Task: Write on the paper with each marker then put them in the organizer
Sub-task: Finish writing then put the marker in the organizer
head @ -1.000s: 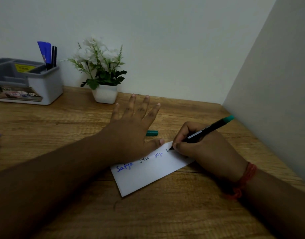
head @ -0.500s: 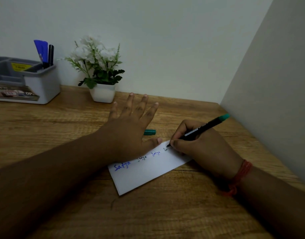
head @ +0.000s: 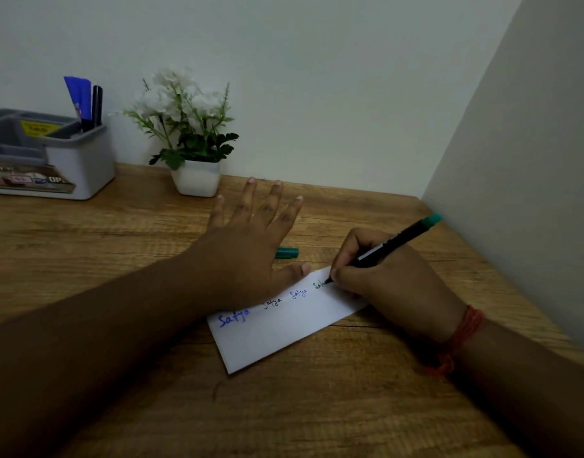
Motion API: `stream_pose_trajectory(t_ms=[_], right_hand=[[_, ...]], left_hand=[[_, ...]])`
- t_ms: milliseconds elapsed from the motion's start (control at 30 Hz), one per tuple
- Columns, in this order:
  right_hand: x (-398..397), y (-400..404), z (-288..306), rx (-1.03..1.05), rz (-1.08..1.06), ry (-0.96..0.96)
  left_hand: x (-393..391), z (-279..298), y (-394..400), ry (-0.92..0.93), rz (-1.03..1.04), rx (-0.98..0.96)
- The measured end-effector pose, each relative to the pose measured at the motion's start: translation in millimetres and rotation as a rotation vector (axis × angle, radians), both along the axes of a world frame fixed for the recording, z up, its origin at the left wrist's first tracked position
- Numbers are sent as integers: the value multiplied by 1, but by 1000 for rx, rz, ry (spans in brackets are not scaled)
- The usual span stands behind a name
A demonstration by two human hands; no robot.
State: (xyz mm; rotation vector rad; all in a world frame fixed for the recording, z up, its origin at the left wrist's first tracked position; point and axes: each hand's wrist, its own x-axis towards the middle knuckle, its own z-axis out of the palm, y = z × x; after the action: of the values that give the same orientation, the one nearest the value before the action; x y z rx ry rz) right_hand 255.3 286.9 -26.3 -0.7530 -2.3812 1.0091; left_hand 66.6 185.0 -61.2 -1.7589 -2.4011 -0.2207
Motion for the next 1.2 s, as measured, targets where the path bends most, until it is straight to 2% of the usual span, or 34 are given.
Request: stream_pose_trajectory(t_ms=[733,933,1200], right_hand=[[0,-1,0,22,-40,-2],[0,1,-1,-28,-50,71],[-1,0,-3,9,-18,1]], left_hand=[[1,-1,0,1,3,10],[1,-1,0,5,-4,14],[0,-1,1,1,-7,11]])
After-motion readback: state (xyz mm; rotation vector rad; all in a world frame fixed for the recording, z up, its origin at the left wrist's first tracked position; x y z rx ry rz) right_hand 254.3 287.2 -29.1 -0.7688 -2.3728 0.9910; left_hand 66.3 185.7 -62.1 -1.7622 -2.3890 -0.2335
